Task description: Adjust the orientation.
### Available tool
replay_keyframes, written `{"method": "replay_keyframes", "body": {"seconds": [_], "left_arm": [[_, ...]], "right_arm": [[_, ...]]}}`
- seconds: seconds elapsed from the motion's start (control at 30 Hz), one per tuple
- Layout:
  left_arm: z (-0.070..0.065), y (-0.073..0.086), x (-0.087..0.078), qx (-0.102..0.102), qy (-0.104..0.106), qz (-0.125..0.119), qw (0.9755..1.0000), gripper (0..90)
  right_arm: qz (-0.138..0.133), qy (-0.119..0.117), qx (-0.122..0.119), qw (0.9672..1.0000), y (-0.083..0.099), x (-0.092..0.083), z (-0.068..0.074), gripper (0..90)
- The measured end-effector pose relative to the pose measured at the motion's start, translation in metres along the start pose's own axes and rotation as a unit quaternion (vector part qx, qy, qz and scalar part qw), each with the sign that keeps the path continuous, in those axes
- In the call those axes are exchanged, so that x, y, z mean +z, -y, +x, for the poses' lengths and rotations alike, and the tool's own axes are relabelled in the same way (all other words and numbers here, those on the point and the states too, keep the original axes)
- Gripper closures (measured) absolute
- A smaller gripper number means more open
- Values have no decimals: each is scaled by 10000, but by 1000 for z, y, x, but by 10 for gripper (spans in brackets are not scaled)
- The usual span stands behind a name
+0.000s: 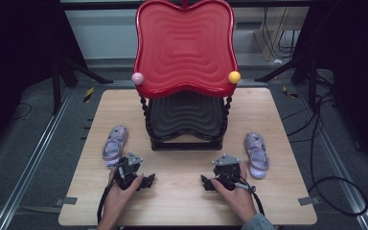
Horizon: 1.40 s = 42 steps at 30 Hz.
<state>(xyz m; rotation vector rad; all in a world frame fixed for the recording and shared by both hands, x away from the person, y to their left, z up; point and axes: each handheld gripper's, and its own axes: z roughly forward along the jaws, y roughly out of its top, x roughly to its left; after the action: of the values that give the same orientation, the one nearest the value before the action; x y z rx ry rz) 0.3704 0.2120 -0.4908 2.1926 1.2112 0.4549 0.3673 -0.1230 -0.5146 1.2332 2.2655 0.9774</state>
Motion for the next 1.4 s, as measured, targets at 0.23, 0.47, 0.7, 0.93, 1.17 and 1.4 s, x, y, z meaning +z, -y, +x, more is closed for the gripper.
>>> {"method": "replay_keyframes", "body": {"seconds": [0.23, 0.47, 0.7, 0.93, 1.17, 1.4], "left_arm": [[16, -37, -45, 44, -162, -120, 9998, 62], [63, -59, -63, -181, -509, 144, 9984, 90], [96, -64, -67, -346, -717, 404, 9960, 159], [120, -59, -62, -576, -847, 725, 9921, 280], [134, -50, -57, -704, -892, 1008, 9884, 379], [143, -40, -45, -854, -755, 1342, 9844, 467]], "right_arm": [[-1, -2, 1, 10000, 0, 0, 0, 28], [0, 1, 0, 10000, 0, 0, 0, 28], [-6, 9, -5, 10000, 0, 0, 0, 31], [-19, 19, -22, 10000, 1, -1, 0, 35], [-20, 17, -22, 10000, 1, -1, 0, 35], [-19, 17, -21, 10000, 1, -1, 0, 35]]}}
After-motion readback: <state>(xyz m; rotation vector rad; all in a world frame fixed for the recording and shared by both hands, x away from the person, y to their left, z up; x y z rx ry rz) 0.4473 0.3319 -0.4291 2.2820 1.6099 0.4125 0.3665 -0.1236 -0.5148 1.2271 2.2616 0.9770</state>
